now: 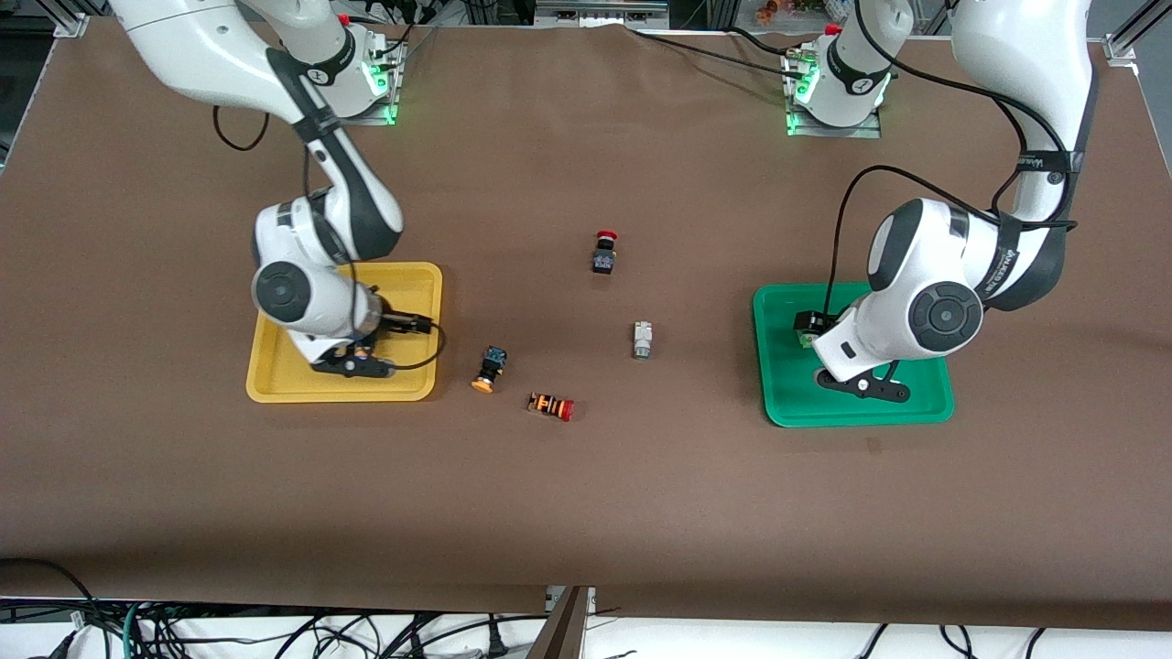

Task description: Place green and yellow buttons in trays

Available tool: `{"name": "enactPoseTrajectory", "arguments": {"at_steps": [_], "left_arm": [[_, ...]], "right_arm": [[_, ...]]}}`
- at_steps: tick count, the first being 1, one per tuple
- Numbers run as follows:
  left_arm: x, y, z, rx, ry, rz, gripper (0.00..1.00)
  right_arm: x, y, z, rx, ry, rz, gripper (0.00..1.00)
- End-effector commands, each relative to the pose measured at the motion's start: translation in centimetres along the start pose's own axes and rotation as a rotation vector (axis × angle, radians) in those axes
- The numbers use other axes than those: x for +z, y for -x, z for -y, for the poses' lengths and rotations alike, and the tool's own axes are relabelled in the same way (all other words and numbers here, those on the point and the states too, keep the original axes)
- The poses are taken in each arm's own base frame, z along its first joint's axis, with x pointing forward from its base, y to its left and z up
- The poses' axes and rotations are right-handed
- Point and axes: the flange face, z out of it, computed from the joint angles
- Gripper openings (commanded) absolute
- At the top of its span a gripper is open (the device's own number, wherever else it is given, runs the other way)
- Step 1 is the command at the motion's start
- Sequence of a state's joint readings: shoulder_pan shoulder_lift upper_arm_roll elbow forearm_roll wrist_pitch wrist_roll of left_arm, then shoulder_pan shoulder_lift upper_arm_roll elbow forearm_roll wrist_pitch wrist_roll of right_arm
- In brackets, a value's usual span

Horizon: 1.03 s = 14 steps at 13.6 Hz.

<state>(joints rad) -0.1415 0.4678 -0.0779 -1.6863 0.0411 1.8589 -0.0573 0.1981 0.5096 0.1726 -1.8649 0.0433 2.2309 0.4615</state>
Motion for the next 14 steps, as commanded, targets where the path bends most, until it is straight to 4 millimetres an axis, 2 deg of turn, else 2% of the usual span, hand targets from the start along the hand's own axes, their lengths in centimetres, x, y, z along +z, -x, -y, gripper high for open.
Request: {"name": "enactPoseTrajectory", "arguments": {"at_steps": [1,2,5,6,9,10,11,12,13,14], "left_arm": [[0.1,0.0,0.4,-0.008,-0.016,0.023,1.0],[0.4,-0.1,0.2,-0.005,-0.015,0.027,1.0],[0.8,-0.2,-0.2,0.001,-0.016,0.033,1.0],[0.6,-0.2,-0.3,0.002,-0.017,0.03,1.0],[-2.6,-0.5,-0.1,-0.002,-0.014,-0.02,1.0],[-2.6,-0.5,-0.2,0.0,-0.015,-0.019,1.0],[-2.5,-0.5,-0.4,0.002,-0.016,-0.017,1.0],[-2.5,-0.5,-0.4,0.003,-0.015,-0.018,1.0],[-2.5,-0.5,-0.4,0.003,-0.015,-0.018,1.0],[-2.5,-0.5,-0.5,0.003,-0.015,-0.018,1.0]], "right_arm": [[0.5,0.0,5.6,0.075,-0.053,-0.03,1.0],[0.8,0.2,7.1,0.095,-0.069,-0.051,1.0],[3.4,0.4,10.8,0.129,-0.102,-0.086,1.0],[4.1,0.3,11.4,0.139,-0.115,-0.097,1.0],[5.2,-0.3,11.5,0.13,-0.129,-0.133,1.0],[5.1,-0.4,11.5,0.113,-0.122,-0.147,1.0],[5.2,-0.3,11.5,0.082,-0.099,-0.164,0.86],[5.4,-0.4,11.4,0.065,-0.086,-0.171,0.51],[5.5,-0.6,11.1,0.069,-0.083,-0.172,0.1],[5.3,-0.8,11.0,0.067,-0.083,-0.176,0.0]]}}
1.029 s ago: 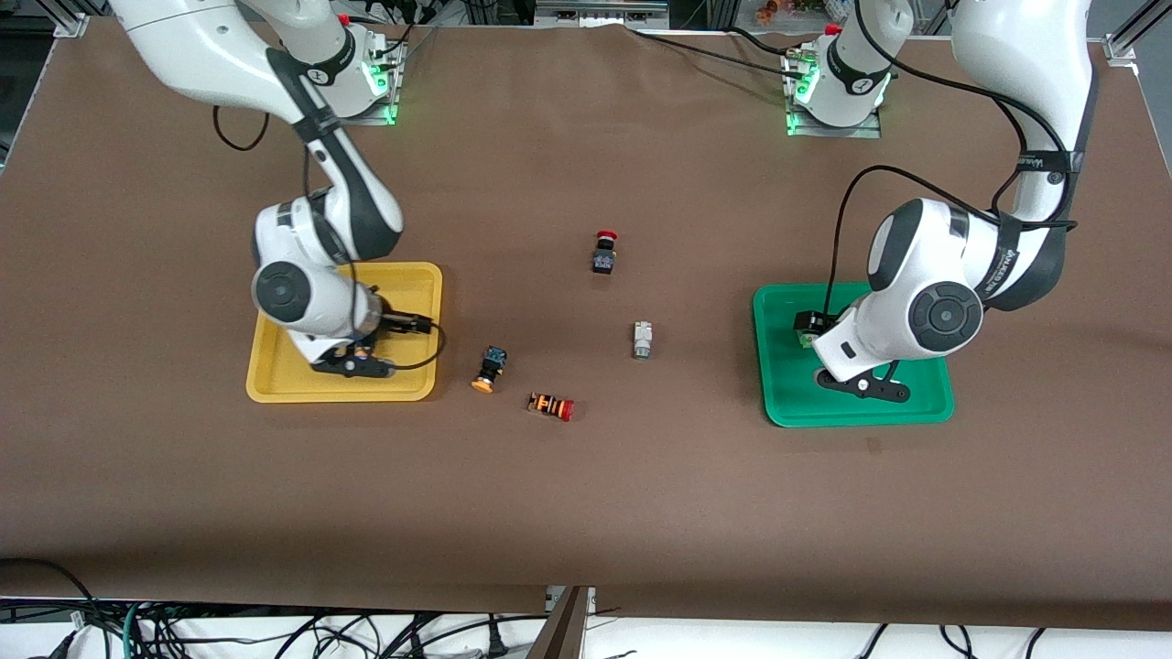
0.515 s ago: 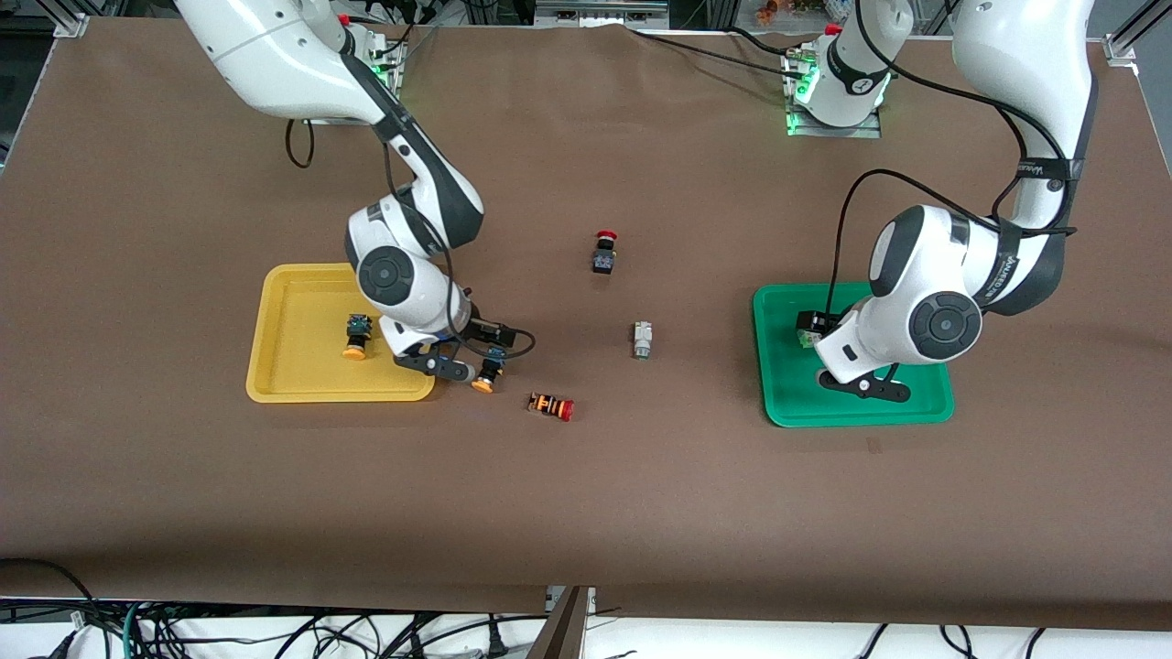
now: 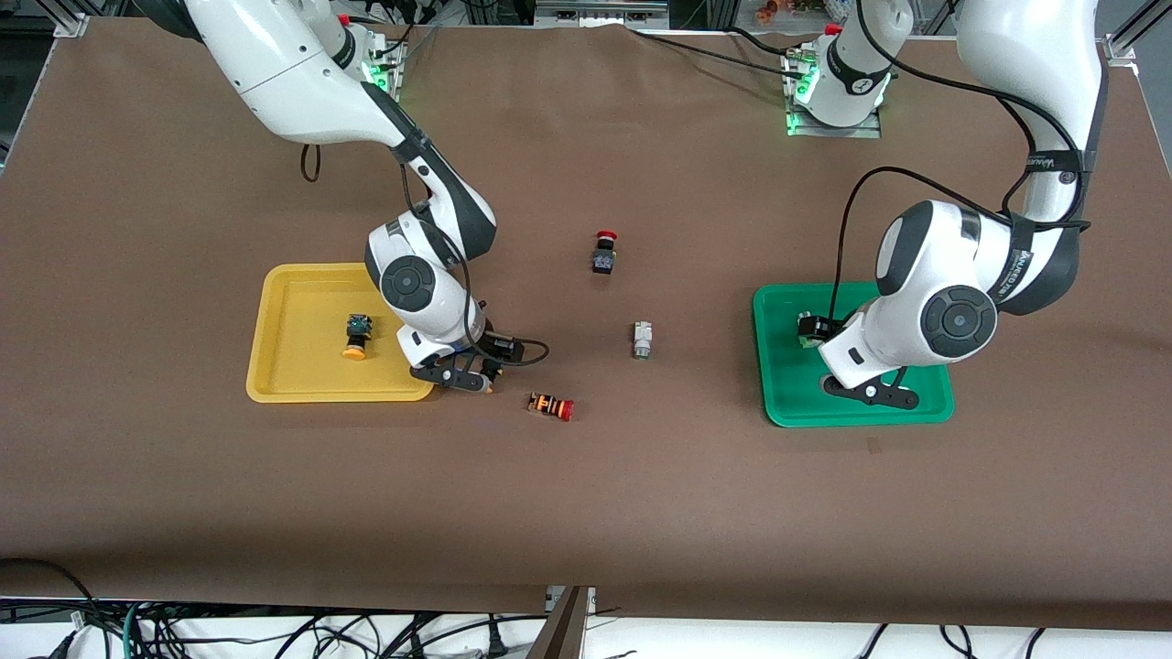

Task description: Place green and yellow buttons in trays

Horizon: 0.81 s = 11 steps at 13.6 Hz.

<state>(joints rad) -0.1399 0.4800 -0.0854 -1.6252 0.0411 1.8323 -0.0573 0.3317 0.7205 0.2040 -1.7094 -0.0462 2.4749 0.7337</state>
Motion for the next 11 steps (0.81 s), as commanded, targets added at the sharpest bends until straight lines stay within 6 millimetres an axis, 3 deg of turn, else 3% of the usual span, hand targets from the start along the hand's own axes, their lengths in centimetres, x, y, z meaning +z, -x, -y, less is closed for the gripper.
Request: {"name": "enactPoseTrajectory", "arguments": {"at_steps": [1,4,6,9,11], "left_arm": [[-0.6,0.1,-0.3,0.001,-0.019,0.005,1.0],[-0.6,0.1,-0.3,0.001,-0.019,0.005,1.0],[-0.6,0.1,-0.2,0.0,-0.018,0.005,1.0],[-0.7,0.1,-0.2,0.0,-0.018,0.002,1.0],[-0.7,0.1,-0.2,0.0,-0.018,0.002,1.0]], "right_arm": [[-0.8,-1.2,0.2,-0.008,-0.006,-0.028,0.0],[-4.3,-2.3,0.4,-0.02,0.011,-0.031,0.0],[-7.5,-3.1,-1.7,-0.08,0.07,0.016,0.0],[-10.2,-4.3,-8.4,-0.195,0.167,0.136,0.0],[-9.2,-2.7,-11.6,-0.228,0.19,0.176,0.0]]}}
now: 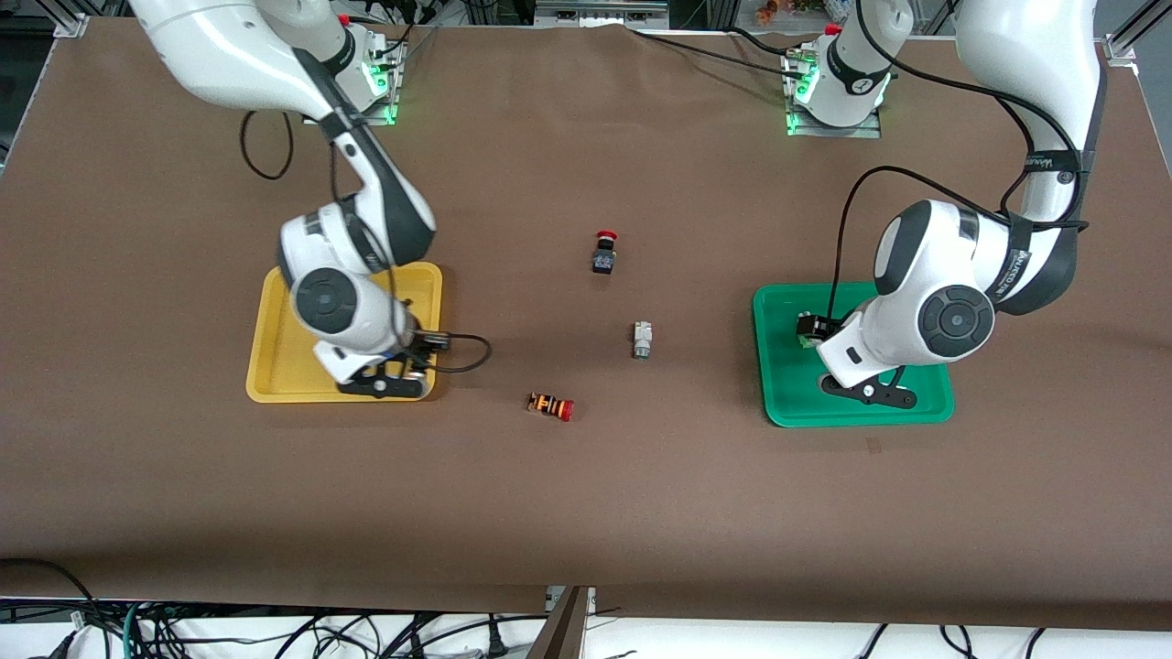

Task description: Place green and yellow buttons in trays

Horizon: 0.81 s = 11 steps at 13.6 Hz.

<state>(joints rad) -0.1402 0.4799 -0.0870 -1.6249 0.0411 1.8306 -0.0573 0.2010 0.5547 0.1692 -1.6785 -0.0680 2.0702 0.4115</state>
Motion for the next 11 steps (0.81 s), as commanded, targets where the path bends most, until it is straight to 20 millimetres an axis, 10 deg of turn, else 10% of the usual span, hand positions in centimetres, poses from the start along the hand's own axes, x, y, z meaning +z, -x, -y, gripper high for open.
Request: {"name": "enactPoseTrajectory", "arguments": {"at_steps": [1,4,5,6,11], "left_arm": [[-0.7,0.1,-0.1,-0.002,-0.017,0.001,1.0],[-0.8,0.1,-0.1,-0.003,-0.015,-0.001,1.0],[-0.8,0.1,-0.1,-0.003,-0.015,-0.001,1.0],[-1.1,0.2,-0.1,-0.003,-0.015,-0.005,1.0],[-1.8,-0.3,-3.8,0.032,0.024,-0.03,1.0]], "right_arm": [[2.3,3.8,-2.8,-0.043,0.035,0.052,0.0],[5.3,5.9,-4.1,-0.038,0.051,0.089,0.0],[6.1,6.3,-4.2,-0.037,0.051,0.095,0.14],[6.2,6.3,-4.2,-0.035,0.051,0.096,0.99],[-5.7,4.0,-6.6,-0.071,0.034,-0.019,1.0]]}}
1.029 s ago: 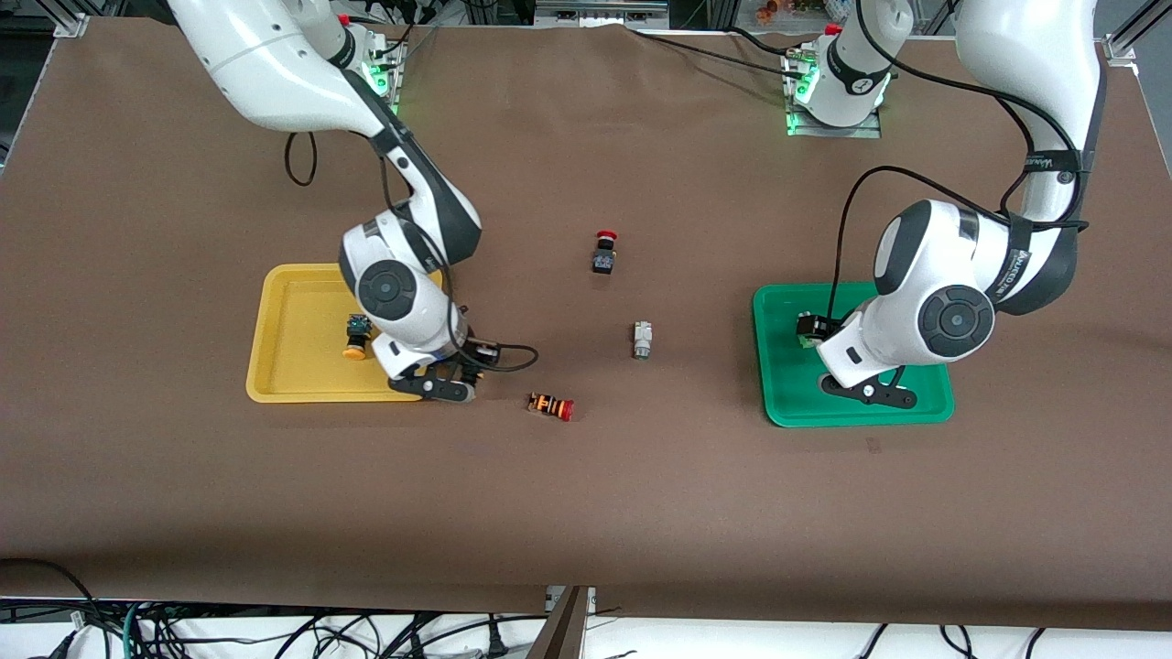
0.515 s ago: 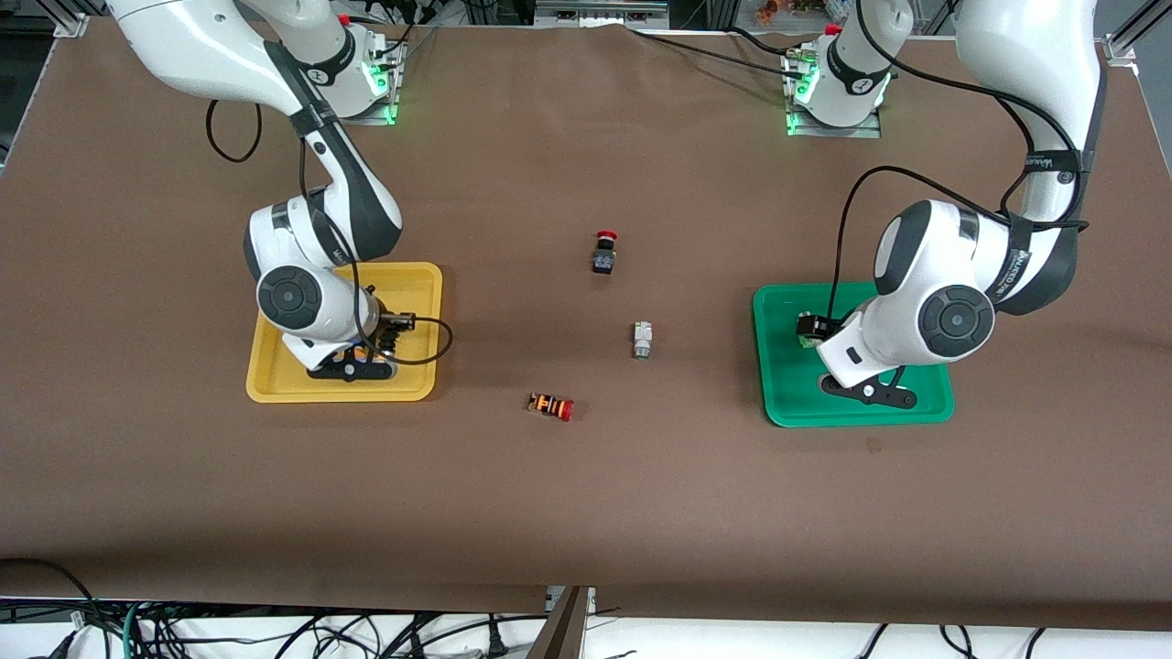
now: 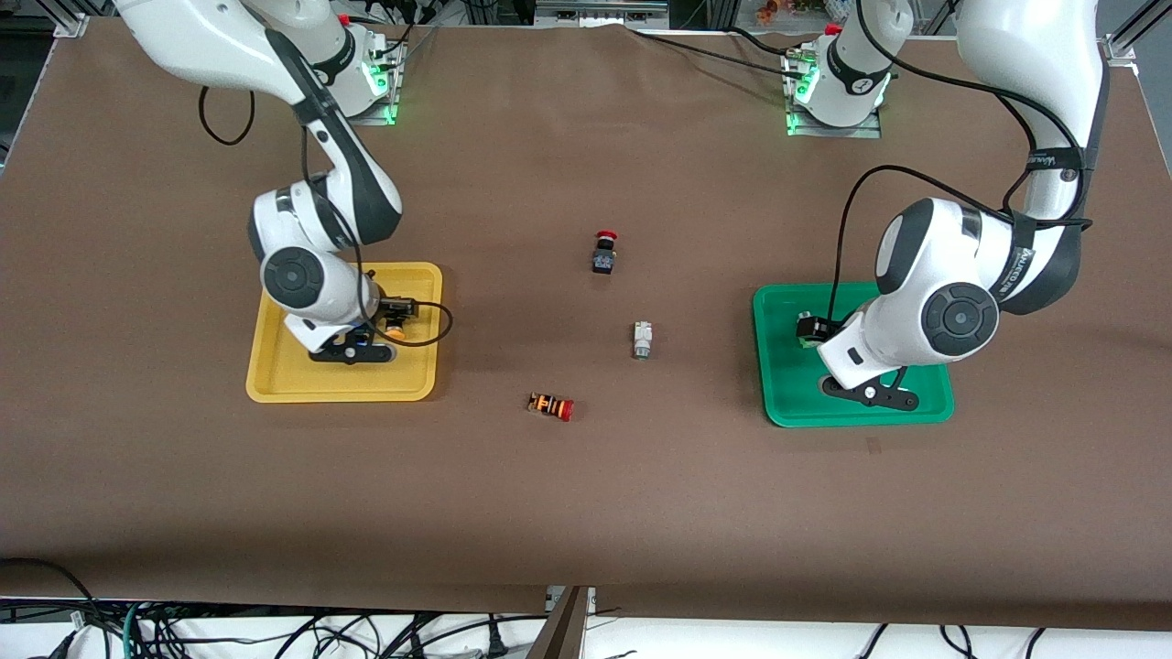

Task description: Place green and yellow buttons in trays

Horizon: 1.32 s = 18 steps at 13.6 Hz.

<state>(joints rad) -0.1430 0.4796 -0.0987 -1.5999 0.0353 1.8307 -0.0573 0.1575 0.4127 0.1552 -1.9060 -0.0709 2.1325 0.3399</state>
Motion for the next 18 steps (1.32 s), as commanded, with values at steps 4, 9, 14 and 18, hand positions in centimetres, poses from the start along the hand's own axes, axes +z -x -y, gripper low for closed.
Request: {"name": "enactPoseTrajectory", "arguments": {"at_steps": [4,9,14,18], "left_arm": [[1.7,-3.7,-11.8,-0.061,0.087,-0.084,1.0],[8.9,-3.8,-22.1,-0.153,0.116,-0.147,1.0],[14.7,-2.0,-28.0,-0.194,0.088,-0.108,1.0],[15.7,-2.1,-27.6,-0.19,0.078,-0.112,0.0]], "right_arm": [[-19.5,1.3,-8.6,-0.11,0.022,-0.037,1.0],[-27.8,7.2,-10.5,-0.114,0.028,-0.04,1.0],[-33.5,8.4,-12.7,-0.095,0.023,-0.133,1.0],[-33.0,8.8,-13.2,-0.062,-0.01,-0.07,1.0]]}}
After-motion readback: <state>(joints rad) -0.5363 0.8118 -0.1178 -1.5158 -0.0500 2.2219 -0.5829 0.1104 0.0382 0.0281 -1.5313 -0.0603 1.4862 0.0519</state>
